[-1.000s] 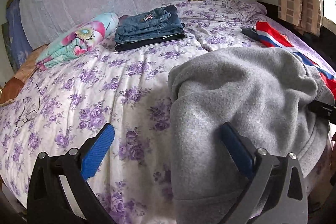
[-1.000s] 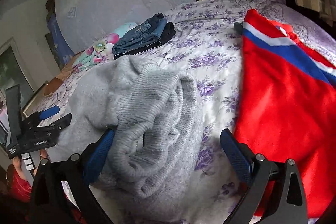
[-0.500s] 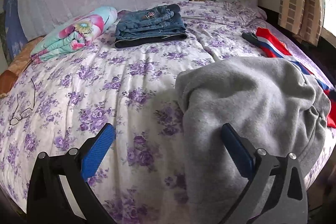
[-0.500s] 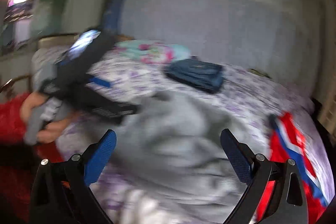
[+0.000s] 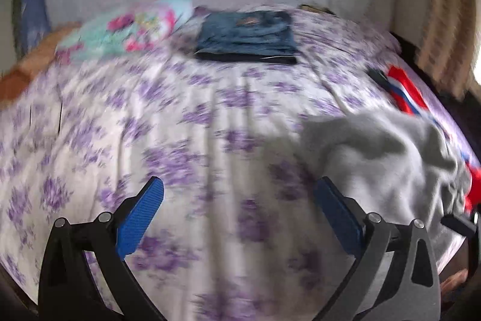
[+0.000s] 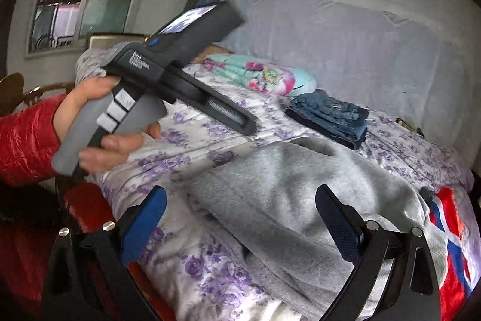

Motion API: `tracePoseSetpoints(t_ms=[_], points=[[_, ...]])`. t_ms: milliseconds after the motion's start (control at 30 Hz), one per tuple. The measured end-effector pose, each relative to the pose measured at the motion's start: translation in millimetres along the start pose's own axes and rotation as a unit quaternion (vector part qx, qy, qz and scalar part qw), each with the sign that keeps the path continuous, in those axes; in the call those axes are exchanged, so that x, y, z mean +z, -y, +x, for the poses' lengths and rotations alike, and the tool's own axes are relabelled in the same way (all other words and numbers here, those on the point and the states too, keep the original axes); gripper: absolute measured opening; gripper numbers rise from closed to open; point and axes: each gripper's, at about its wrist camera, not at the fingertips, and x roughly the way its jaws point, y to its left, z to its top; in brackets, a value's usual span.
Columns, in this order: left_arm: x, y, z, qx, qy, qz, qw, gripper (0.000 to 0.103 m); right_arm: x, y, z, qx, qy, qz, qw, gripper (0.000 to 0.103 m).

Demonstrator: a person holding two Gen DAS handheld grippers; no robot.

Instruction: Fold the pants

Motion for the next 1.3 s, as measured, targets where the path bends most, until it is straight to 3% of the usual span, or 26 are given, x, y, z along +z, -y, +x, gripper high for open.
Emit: tracePoseSetpoints(t_ms=[33,100,200,333,433,633,733,900,1033,1133,1300], points=[[2.5,-8.6,3.7,-0.008,-0.009,-0.015,0.9998,0.099,-0.2,-0.1,0.3,0.001,0.002,0.001,1.0,0.097],[8.7,-23.2,15.2,-0.036,-0.032,-0.035,0.9982,0.098,0.5,-3.6,2.3,0.003,0.004,-0.005,1.0,0.081],[12.1,-16.7,29.1,-0.031,-0.046,-0.004,0.9984,0.098,3.9,-14.4,2.9,-0.003,0.01,-0.026,1.0,0.059],[9.2,-0.7,44.6,-0.026,-0.059,0.037,0.9972,0.098,0.7,-27.4,3.7,0.004,-0.004,-0.044,0.999,0.052],[4.5,6.6,53.0,-0.029,-0.062,0.052,0.9963,0.098,-7.0,-41.7,3.8,-0.022,-0.018,-0.083,0.996,0.048],[-1.6,-6.8,71.0,-0.067,-0.092,0.015,0.9934,0.098,-3.9,-53.0,23.7,-0.052,-0.042,-0.162,0.984,0.046],[-1.3,-9.9,71.0,-0.067,-0.097,0.015,0.9929,0.098,-3.8,-53.1,31.8,-0.039,-0.042,-0.195,0.979,0.034],[5.6,-4.7,68.3,-0.069,-0.101,0.027,0.9921,0.098,9.3,-28.8,5.4,-0.017,-0.021,-0.151,0.988,0.018],[19.5,-1.3,66.9,-0.083,-0.095,0.017,0.9919,0.098,20.1,8.0,-28.8,-0.027,0.009,-0.068,0.997,0.014],[26.8,4.2,65.6,-0.081,-0.077,0.017,0.9936,0.098,18.4,17.9,-42.3,-0.033,0.018,-0.041,0.998,0.013],[30.5,32.9,62.3,-0.051,-0.037,0.095,0.9935,0.098,16.9,22.0,-46.4,-0.032,0.013,-0.024,0.999,0.009]])
